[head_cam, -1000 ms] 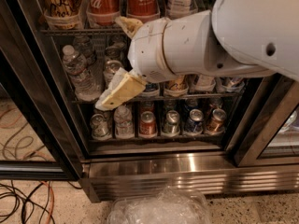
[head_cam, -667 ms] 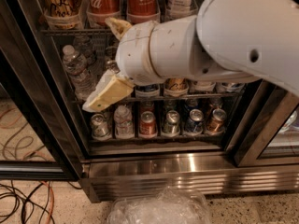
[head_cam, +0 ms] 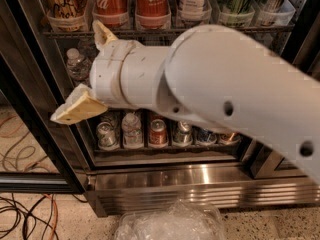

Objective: Pick orange can from middle shelf of fridge

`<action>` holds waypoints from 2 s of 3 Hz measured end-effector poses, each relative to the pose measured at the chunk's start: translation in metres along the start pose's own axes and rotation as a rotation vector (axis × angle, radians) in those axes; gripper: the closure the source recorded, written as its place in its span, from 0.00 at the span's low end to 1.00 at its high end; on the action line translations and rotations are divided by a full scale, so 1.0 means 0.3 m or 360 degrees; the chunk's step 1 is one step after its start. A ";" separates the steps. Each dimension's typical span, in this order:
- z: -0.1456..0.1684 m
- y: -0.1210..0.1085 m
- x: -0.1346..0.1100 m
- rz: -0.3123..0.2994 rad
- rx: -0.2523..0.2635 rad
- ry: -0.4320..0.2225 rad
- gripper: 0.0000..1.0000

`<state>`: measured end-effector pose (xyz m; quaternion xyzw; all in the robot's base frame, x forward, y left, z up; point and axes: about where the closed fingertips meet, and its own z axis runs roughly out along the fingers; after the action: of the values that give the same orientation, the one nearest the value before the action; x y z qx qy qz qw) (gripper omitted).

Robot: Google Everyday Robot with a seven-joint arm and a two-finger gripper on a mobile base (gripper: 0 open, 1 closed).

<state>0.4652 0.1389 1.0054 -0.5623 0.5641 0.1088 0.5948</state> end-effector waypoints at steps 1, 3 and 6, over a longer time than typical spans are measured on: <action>0.036 0.023 -0.044 0.0129 0.0184 -0.0014 0.00; 0.041 -0.010 -0.092 0.0126 0.0296 -0.0026 0.00; 0.114 -0.069 -0.170 0.0282 0.0680 -0.0151 0.00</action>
Offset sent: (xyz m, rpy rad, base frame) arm -0.0044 0.0160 0.0026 0.0788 0.0044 -0.0935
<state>0.4823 0.1847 1.0481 -0.3661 0.5929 0.0652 0.7143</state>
